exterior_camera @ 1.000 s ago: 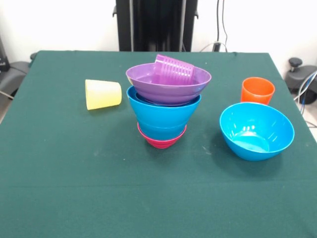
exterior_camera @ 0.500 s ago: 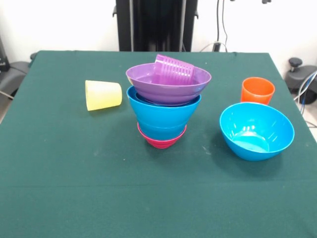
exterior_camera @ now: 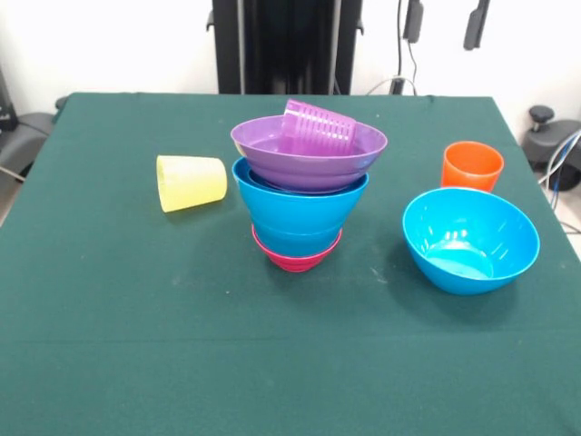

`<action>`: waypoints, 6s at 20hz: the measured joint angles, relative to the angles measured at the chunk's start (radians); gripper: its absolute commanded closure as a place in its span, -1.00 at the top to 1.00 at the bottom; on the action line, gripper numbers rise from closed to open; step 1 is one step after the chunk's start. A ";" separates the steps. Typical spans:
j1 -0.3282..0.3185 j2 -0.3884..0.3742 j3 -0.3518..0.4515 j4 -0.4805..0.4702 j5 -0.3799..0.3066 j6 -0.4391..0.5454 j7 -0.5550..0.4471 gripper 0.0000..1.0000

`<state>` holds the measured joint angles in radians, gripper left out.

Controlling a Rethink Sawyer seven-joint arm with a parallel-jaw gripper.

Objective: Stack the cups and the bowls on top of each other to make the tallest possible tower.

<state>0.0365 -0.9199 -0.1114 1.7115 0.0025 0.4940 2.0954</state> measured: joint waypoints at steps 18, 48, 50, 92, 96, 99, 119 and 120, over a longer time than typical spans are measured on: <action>0.000 0.208 -0.032 -0.072 0.003 -0.143 0.000 1.00; 0.123 0.156 -0.121 -0.129 0.109 -0.046 0.007 1.00; 0.109 0.183 -0.121 -0.142 0.109 -0.079 0.007 1.00; 0.182 0.472 -0.190 -0.231 0.189 -0.242 0.007 1.00; 0.191 0.494 -0.194 -0.250 0.200 -0.242 0.007 1.00; 0.202 0.508 -0.194 -0.272 0.213 -0.242 0.007 1.00; 0.239 0.566 -0.194 -0.332 0.241 -0.242 0.007 1.00; 0.239 0.566 -0.194 -0.332 0.241 -0.242 0.007 1.00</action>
<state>0.2757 -0.3538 -0.3051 1.3791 0.2434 0.2520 2.1028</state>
